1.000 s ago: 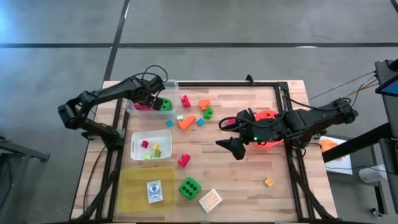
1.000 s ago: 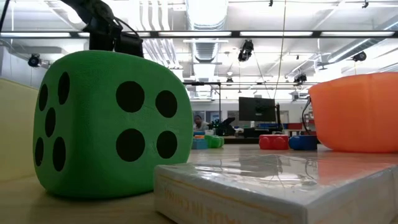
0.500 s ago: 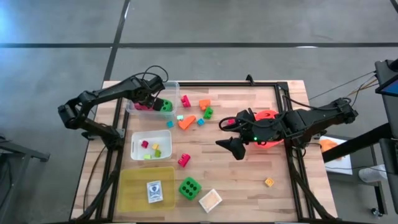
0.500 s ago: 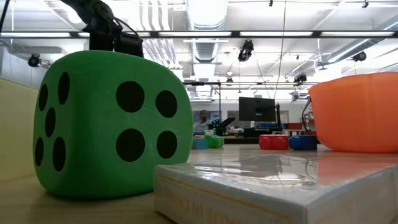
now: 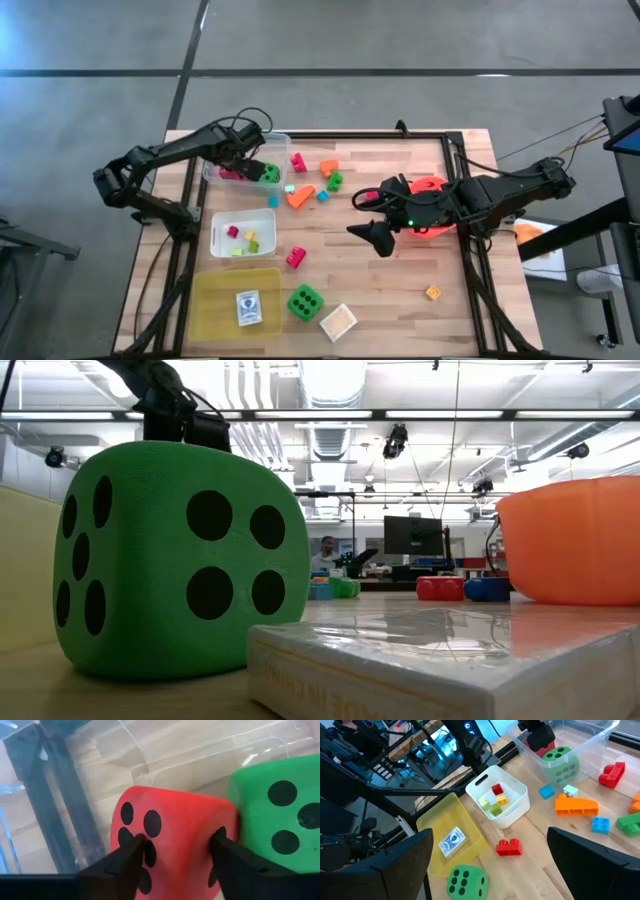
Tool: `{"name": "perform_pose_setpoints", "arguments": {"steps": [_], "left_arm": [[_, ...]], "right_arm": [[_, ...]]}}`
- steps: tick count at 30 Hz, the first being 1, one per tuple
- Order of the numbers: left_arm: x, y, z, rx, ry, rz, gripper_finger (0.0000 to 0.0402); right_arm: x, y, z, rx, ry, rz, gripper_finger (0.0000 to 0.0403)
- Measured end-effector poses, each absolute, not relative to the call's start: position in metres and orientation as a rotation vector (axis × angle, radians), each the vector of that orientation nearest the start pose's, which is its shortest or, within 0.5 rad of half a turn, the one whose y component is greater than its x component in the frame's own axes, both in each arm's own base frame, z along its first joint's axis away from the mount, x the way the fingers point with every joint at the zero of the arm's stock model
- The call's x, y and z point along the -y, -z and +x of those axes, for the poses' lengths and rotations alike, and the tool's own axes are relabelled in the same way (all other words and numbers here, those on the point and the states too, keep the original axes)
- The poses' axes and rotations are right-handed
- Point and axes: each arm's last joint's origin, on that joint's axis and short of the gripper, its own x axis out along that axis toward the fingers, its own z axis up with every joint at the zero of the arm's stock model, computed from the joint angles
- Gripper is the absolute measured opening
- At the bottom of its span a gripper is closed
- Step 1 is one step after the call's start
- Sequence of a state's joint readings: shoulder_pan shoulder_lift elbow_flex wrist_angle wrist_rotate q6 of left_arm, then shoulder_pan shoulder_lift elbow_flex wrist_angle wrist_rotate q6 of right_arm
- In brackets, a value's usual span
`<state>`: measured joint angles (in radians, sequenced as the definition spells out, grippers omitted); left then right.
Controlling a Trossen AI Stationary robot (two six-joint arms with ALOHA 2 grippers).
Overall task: Pick & Place Toys
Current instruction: Put the red dice into the transparent bin
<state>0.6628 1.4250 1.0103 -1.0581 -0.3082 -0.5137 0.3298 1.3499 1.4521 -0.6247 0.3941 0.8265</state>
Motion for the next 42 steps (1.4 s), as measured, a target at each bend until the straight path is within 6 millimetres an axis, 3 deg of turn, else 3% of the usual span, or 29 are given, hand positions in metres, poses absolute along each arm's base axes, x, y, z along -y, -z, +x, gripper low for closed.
{"name": "perform_pose_setpoints", "arguments": {"steps": [4, 8, 28, 42], "left_arm": [[-0.154, -0.226, 0.183, -1.277, -1.160, -0.653, 0.0263], [-0.154, -0.226, 0.184, -1.272, -1.160, -0.664, 0.0278], [-0.154, -0.229, 0.184, -1.252, -1.169, -0.711, 0.0282], [-0.157, -0.257, 0.189, -1.235, -1.124, -0.710, 0.0268]], "right_arm": [[-0.081, -0.399, 0.270, -0.429, 0.257, 0.625, 0.0383], [-0.081, -0.399, 0.270, -0.429, 0.257, 0.625, 0.0383], [-0.081, -0.399, 0.270, -0.430, 0.256, 0.625, 0.0383], [-0.081, -0.399, 0.270, -0.429, 0.257, 0.625, 0.0383]]}}
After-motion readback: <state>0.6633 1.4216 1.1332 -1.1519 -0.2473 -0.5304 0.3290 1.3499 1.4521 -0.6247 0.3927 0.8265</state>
